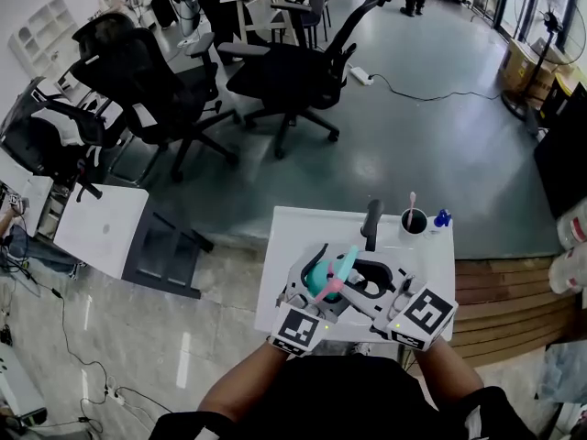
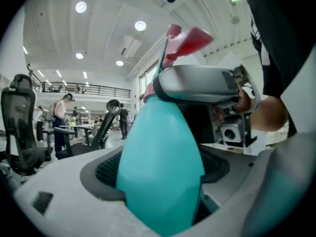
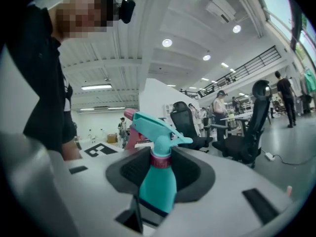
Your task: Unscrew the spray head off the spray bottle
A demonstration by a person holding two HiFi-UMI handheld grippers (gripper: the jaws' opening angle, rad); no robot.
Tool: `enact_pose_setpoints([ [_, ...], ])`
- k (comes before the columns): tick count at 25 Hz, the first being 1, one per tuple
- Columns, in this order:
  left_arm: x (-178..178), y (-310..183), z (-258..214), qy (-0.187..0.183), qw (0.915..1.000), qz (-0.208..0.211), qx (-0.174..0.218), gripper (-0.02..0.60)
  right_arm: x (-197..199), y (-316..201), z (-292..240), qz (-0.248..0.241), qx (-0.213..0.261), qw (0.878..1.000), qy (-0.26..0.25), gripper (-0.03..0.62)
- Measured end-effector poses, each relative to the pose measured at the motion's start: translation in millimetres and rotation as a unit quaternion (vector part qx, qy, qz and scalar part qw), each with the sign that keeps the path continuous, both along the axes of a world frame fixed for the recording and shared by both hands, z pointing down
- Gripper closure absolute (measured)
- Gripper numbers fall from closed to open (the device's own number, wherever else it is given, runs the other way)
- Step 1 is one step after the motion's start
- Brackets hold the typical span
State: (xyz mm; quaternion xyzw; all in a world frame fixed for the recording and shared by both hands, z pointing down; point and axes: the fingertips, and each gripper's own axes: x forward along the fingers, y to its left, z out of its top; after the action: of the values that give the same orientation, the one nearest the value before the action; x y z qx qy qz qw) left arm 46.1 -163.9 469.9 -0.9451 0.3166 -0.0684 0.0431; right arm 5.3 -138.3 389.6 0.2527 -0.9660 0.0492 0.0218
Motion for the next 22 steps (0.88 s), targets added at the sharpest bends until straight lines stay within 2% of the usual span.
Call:
enact_pose_setpoints([
  [2, 6, 12, -5, 0.013, 0.9984, 0.055, 0.004, 0.156, -4, 12, -8, -0.055, 0.01, 0.998, 0.005, 0.459],
  [4, 13, 28, -11, 0.027, 0.9925, 0.119, 0.006, 0.156, -5, 26, -13, -0.116, 0.024, 0.993, 0.015, 0.459],
  [6, 20, 47, -19, 0.042, 0.9809, 0.19, 0.0, 0.156, -4, 40, -14, -0.172, 0.037, 0.984, 0.027, 0.459],
  [9, 23, 71, -20, 0.023, 0.9593, 0.281, -0.007, 0.156, -3, 57, -14, -0.24, 0.052, 0.968, 0.044, 0.459],
  [11, 22, 82, -22, 0.015, 0.9483, 0.317, -0.01, 0.156, -2, 67, -10, -0.289, 0.085, 0.95, 0.075, 0.459],
  [12, 21, 84, -24, 0.017, 0.9457, 0.324, -0.011, 0.156, -2, 69, -9, -0.301, 0.097, 0.945, 0.085, 0.459],
  [13, 19, 83, -27, 0.024, 0.9461, 0.323, -0.012, 0.156, -3, 68, -10, -0.298, 0.1, 0.946, 0.084, 0.457],
  [15, 14, 74, -31, 0.04, 0.9534, 0.299, -0.018, 0.156, -6, 60, -14, -0.264, 0.094, 0.958, 0.067, 0.451],
  [18, 4, 54, -32, 0.059, 0.9679, 0.241, -0.036, 0.156, -4, 41, -16, -0.195, 0.065, 0.978, 0.031, 0.344],
  [20, -2, 42, -29, 0.059, 0.977, 0.2, -0.043, 0.156, 3, 31, -16, -0.159, 0.051, 0.986, 0.008, 0.339],
  [22, -10, 28, -23, 0.053, 0.9856, 0.154, -0.046, 0.156, 9, 22, -14, -0.126, 0.043, 0.991, -0.001, 0.362],
])
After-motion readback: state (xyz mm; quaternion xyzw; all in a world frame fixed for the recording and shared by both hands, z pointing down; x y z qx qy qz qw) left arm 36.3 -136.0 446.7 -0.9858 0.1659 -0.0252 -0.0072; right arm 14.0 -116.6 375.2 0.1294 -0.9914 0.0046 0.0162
